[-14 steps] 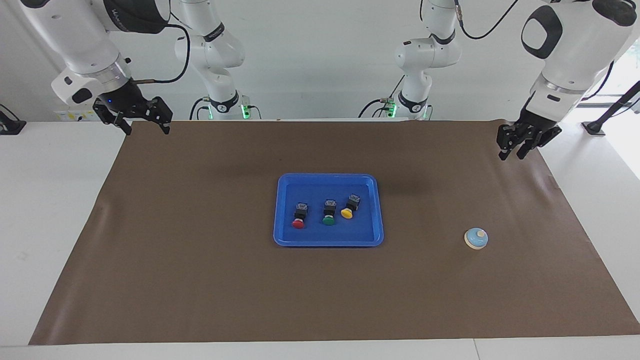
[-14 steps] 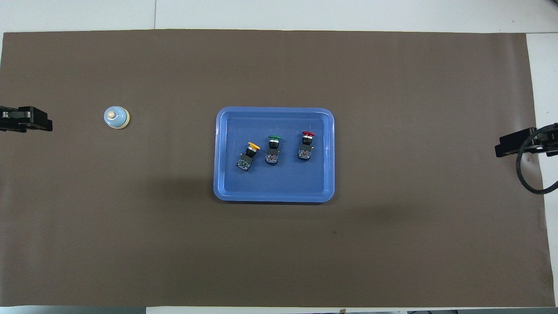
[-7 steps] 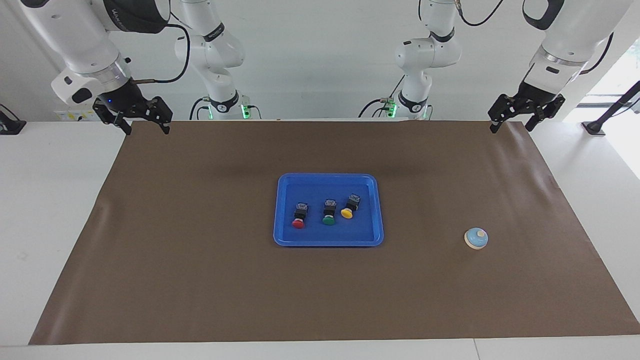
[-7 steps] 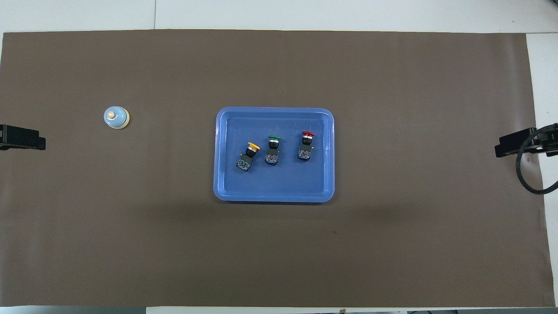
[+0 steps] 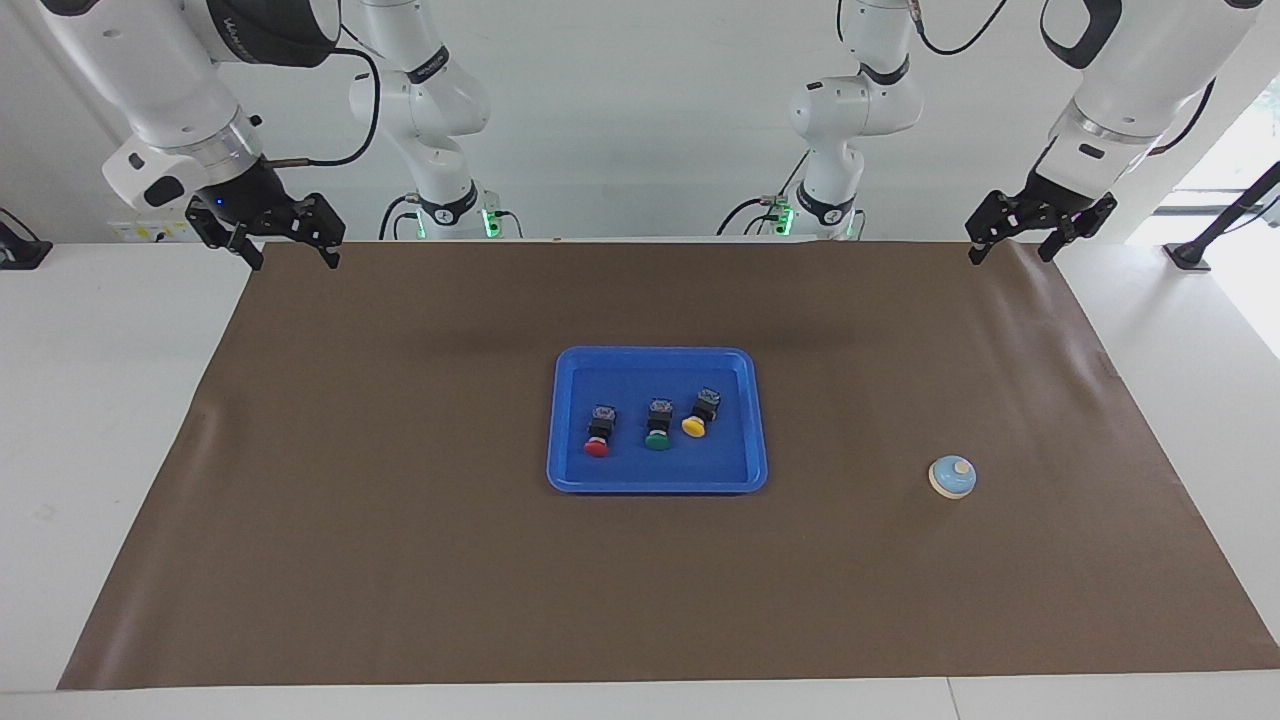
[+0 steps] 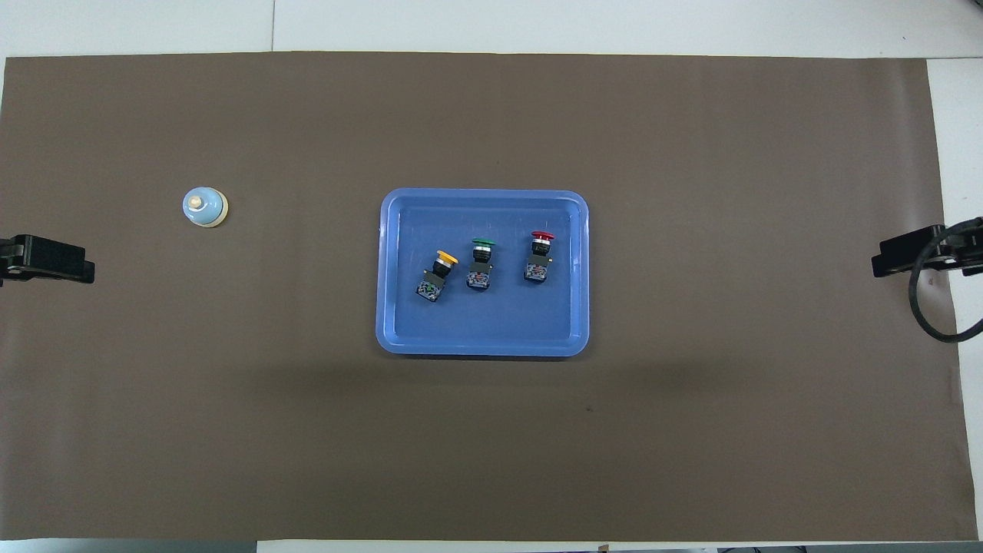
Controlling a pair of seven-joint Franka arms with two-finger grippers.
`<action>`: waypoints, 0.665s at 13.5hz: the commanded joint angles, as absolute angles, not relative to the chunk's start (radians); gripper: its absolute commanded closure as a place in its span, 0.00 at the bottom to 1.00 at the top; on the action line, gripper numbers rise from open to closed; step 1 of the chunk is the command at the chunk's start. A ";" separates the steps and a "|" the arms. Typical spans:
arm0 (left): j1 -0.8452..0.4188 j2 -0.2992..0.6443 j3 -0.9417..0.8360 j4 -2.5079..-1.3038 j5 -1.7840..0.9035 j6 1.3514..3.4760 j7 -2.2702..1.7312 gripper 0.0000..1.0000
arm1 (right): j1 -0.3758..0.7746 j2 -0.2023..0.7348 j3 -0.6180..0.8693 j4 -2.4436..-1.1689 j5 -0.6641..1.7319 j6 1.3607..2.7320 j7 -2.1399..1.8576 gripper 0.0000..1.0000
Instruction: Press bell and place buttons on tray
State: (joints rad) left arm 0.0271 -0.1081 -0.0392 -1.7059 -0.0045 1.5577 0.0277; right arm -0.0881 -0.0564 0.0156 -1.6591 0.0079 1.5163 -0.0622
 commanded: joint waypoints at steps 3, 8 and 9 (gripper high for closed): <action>0.006 -0.104 -0.034 -1.690 -0.026 1.511 0.025 0.00 | -0.094 -0.055 0.021 -1.655 0.020 1.500 -0.061 0.00; 0.006 -0.106 -0.032 -1.690 -0.025 1.502 0.026 0.00 | -0.097 -0.055 0.020 -1.655 0.021 1.500 -0.064 0.00; 0.006 -0.106 -0.032 -1.690 -0.025 1.503 0.026 0.00 | -0.095 -0.055 0.020 -1.655 0.020 1.500 -0.066 0.00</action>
State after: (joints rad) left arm 0.0166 -0.1081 -0.0410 -1.7058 -0.0157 1.5273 0.0277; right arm -0.0867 -0.0564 0.0159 -1.6591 0.0079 1.5163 -0.0622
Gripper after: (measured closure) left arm 0.000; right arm 0.000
